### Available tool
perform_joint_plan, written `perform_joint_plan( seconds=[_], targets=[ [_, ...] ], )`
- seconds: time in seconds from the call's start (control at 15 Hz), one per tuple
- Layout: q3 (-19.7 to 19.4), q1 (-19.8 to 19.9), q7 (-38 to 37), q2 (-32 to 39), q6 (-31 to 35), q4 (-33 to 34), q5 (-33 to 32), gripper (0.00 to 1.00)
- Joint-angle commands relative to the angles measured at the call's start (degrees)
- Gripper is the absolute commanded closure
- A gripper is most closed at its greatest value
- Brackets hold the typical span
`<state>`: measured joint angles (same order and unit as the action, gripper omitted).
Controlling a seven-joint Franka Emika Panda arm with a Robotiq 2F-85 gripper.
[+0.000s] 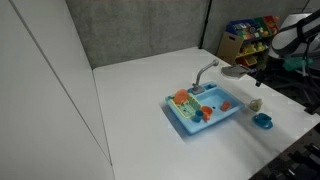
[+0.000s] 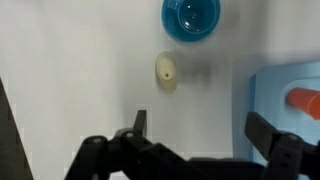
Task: Pick up the detergent and put it in the sink
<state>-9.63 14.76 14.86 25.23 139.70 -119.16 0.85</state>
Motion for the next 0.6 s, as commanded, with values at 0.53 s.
perform_joint_plan(
  seconds=[0.53],
  targets=[
    [0.19,1.01,0.08,12.74,0.14,8.46,-4.12,0.00]
  ],
)
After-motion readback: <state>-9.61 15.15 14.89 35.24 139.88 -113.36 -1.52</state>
